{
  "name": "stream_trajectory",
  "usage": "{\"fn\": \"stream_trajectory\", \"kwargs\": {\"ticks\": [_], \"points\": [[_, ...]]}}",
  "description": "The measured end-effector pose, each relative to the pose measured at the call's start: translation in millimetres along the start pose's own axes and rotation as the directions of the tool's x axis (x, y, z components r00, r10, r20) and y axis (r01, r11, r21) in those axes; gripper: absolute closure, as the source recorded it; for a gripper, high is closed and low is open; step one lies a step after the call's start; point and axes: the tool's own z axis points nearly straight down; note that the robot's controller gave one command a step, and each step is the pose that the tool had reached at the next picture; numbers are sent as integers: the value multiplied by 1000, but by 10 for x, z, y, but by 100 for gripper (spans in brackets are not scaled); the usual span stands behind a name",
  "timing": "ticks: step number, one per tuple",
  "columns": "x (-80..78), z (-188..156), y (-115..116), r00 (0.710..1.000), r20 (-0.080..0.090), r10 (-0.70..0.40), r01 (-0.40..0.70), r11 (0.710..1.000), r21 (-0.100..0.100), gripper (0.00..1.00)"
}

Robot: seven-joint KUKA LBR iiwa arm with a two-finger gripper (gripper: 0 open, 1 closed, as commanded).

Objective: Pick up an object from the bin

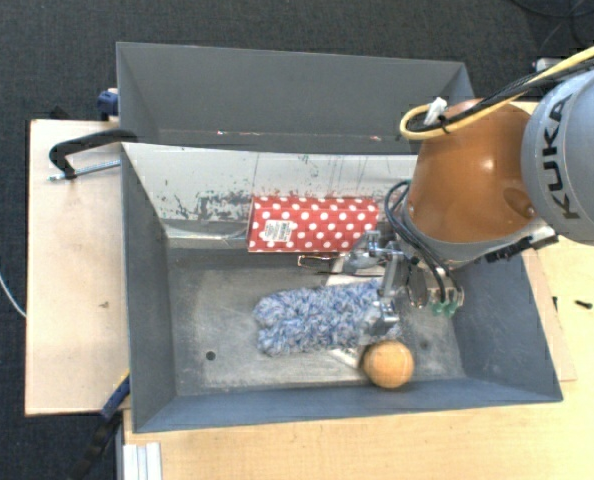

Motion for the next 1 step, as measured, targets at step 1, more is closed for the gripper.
{"fn": "stream_trajectory", "kwargs": {"ticks": [1], "points": [[-208, 523, -129, 994, 4, -105, 105, 994, 1, 0]]}}
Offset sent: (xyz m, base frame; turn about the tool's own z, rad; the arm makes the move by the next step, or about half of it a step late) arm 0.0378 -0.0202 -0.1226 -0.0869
